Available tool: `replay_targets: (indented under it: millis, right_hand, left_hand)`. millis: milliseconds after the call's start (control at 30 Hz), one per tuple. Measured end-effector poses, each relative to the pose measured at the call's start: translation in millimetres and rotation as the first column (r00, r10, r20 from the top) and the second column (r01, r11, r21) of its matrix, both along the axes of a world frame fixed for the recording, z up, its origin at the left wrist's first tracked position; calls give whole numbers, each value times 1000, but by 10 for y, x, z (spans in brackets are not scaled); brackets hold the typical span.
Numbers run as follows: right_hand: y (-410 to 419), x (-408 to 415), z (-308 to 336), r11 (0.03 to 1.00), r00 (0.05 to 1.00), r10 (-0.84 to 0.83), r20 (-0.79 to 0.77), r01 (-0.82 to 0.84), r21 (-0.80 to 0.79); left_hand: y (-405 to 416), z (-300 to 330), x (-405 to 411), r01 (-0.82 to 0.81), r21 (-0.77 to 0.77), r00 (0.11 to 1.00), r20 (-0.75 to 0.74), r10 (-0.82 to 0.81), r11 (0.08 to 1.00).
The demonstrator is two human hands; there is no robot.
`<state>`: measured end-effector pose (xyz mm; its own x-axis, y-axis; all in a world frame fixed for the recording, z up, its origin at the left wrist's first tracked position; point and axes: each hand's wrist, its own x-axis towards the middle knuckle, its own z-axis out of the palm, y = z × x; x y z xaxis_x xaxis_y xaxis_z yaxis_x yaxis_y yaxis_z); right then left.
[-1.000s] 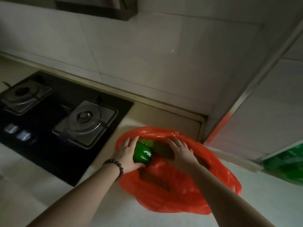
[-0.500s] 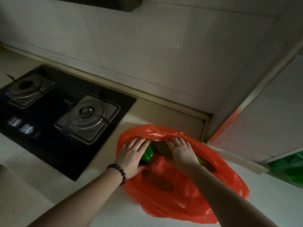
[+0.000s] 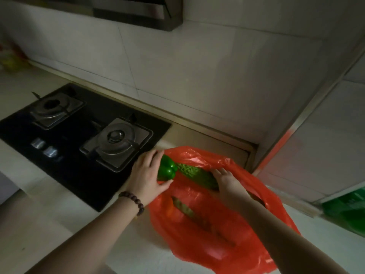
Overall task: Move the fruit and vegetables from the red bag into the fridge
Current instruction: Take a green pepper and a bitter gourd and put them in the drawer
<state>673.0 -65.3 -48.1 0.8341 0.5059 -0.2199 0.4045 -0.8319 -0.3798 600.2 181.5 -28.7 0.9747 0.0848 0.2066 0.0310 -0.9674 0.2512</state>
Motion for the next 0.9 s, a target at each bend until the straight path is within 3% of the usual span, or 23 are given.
replay_targets:
  millis: [200,400,533,900]
  right_hand:
    - [-120,-146,345,971,995,70,-69,-53,232]
    - [-226,-258,469,959,978,128,-167,-79,274]
    - [-249,-332,526,922,968,154,-196,-70,381]
    - [671,-440,1009,824,996,84,18,-80,561]
  left_hand:
    - [100,217,-69,-69,30,997,-28,70,997]
    - [190,228,25,-180,15,974,-140,180,984]
    - [216,225,24,-212,-12,963,-171,207,977]
    - [740,678,-525,-263,-69,962,52,267,962]
